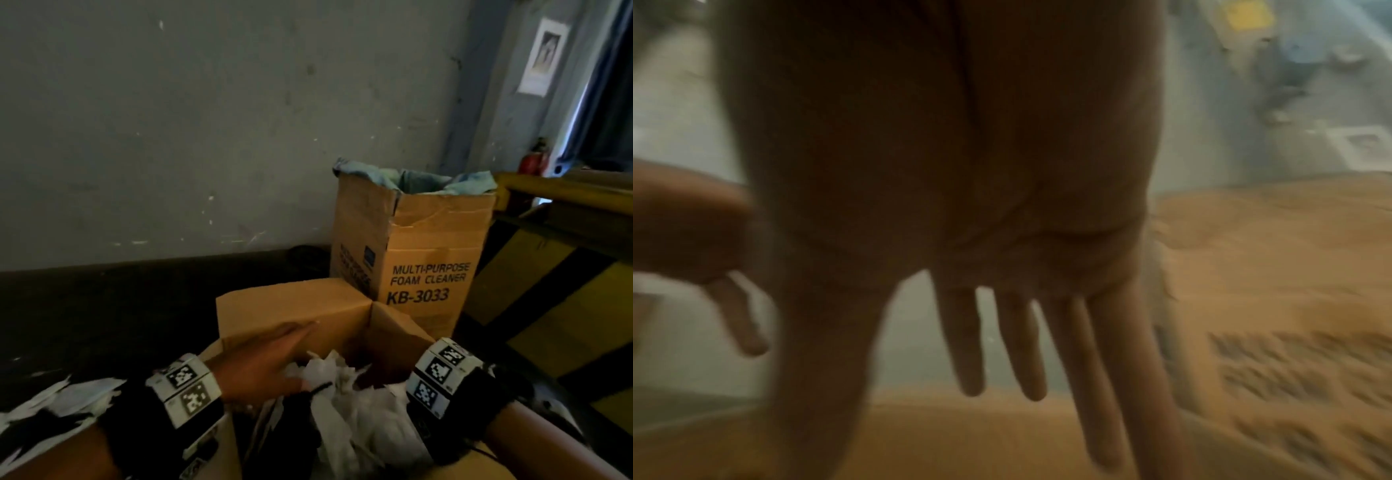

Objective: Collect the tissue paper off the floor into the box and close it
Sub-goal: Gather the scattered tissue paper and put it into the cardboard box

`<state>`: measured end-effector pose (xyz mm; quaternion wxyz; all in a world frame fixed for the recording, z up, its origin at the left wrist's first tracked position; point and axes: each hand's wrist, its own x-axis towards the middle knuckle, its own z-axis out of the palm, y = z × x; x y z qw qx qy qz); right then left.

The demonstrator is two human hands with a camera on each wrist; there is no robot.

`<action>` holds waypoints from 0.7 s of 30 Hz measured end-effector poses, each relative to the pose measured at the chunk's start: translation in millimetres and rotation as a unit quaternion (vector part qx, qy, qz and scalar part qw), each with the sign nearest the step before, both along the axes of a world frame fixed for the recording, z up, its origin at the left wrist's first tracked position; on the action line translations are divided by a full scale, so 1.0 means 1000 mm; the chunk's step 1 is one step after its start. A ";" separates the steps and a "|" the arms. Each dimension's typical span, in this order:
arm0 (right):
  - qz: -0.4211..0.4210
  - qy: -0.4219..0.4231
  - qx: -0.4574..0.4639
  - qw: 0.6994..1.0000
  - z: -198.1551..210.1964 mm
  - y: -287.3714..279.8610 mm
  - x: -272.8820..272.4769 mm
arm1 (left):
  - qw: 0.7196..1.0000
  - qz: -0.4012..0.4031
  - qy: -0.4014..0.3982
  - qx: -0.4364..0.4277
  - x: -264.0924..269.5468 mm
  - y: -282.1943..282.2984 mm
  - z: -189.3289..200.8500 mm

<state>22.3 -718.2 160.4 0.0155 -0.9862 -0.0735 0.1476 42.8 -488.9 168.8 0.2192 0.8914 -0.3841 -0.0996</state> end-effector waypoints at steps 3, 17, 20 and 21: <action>0.002 -0.090 -0.011 0.996 0.025 0.037 0.002 | 0.999 0.017 -0.015 -0.024 -0.001 0.040 0.011; 0.287 0.028 0.235 0.928 -0.042 0.349 -0.033 | 0.977 0.211 0.034 0.030 -0.091 0.337 -0.087; 0.244 0.214 0.148 0.934 -0.108 0.381 -0.046 | 0.965 0.193 0.138 0.115 -0.129 0.397 -0.142; 0.214 0.250 0.128 0.936 -0.128 0.381 -0.051 | 0.958 0.190 0.152 0.152 -0.138 0.408 -0.157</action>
